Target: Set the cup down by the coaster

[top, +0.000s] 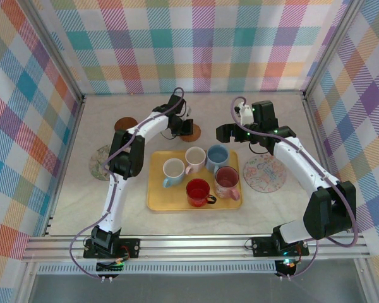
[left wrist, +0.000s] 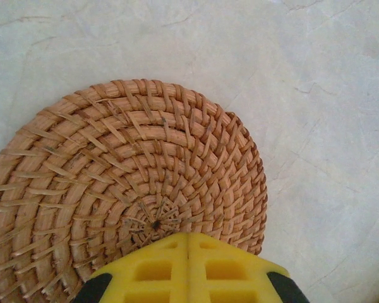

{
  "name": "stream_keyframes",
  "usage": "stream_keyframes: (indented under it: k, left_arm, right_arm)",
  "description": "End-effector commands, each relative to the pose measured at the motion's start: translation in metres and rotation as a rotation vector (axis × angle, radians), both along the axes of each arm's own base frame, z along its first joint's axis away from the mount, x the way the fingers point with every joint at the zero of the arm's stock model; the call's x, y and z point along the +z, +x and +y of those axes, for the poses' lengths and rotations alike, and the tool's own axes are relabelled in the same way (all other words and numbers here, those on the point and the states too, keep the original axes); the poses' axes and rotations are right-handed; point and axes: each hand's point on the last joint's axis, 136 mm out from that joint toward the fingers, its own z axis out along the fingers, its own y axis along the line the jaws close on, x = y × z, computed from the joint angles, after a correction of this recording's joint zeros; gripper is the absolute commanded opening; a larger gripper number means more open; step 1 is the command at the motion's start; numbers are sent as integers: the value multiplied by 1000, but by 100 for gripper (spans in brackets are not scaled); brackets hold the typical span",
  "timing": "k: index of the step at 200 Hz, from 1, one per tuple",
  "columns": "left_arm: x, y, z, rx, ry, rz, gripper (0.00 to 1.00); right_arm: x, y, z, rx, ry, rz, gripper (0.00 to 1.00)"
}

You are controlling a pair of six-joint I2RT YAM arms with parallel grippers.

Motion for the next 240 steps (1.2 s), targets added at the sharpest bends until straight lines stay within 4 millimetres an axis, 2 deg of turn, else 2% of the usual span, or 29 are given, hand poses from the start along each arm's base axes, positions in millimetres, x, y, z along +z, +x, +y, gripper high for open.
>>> stream_keyframes:
  k: [1,45,153,195,240]
  left_arm:
    - [-31,-17,-17,-22,-14,95,0]
    - [-34,-16,-29,-29,-39,102,0]
    - [-35,-17,-28,-13,-27,117,0]
    - [-22,-11,-24,-5,1,88,1]
    - [4,-5,-33,-18,-51,55,13]
  right_arm:
    - [0,-4,2,2,13,-4,99]
    - [-2,-5,2,2,14,1,99]
    - [-7,-5,5,11,21,20,99]
    - [-6,-5,5,13,21,18,99]
    - [-4,-5,5,15,25,15,99]
